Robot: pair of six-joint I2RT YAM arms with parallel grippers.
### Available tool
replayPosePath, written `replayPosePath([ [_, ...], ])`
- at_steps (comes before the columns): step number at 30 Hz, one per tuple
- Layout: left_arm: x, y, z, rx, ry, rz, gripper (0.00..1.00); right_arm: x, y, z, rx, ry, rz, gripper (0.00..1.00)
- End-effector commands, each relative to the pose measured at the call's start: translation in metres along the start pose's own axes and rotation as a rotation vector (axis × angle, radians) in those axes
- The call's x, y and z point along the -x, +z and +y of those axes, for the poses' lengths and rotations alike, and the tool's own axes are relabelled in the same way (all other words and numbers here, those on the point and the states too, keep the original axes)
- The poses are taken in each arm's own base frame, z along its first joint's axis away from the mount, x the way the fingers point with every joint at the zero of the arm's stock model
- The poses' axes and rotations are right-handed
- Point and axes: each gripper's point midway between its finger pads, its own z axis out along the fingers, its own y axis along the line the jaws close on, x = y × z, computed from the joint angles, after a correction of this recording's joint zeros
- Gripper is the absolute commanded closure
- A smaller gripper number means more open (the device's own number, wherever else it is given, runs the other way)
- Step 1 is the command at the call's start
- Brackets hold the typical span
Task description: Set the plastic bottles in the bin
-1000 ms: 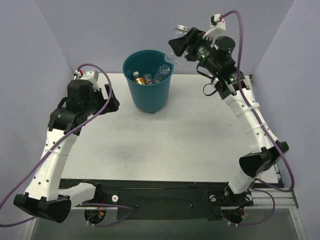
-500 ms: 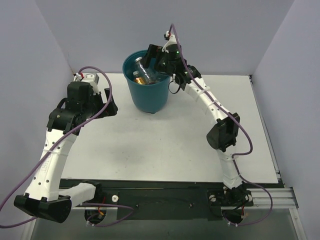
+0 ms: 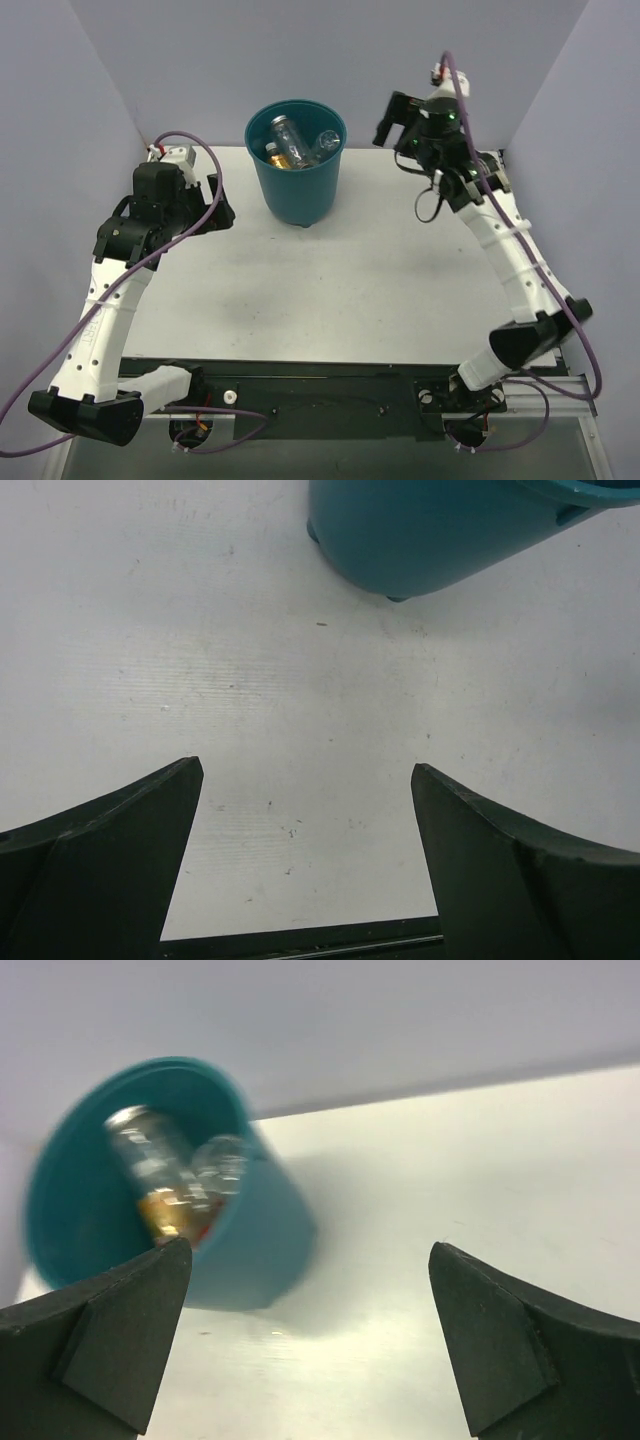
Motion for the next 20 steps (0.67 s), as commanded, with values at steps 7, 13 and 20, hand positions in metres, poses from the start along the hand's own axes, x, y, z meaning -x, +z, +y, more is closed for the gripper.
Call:
replayPosePath([
  [7,0.033,0.003,-0.003,-0.002,-0.07,-0.15,0.03,-0.112,-0.107,-0.187,-0.606,-0.195,0.201,0.0],
  [13,0.024,0.021,0.001,0.022,-0.128,-0.13,0.03,-0.169,-0.141,-0.212,-0.625,-0.172,0.289,0.0],
  [20,0.024,0.033,-0.006,-0.009,-0.188,-0.13,0.03,-0.181,-0.155,-0.225,-0.664,-0.17,0.287,0.0],
])
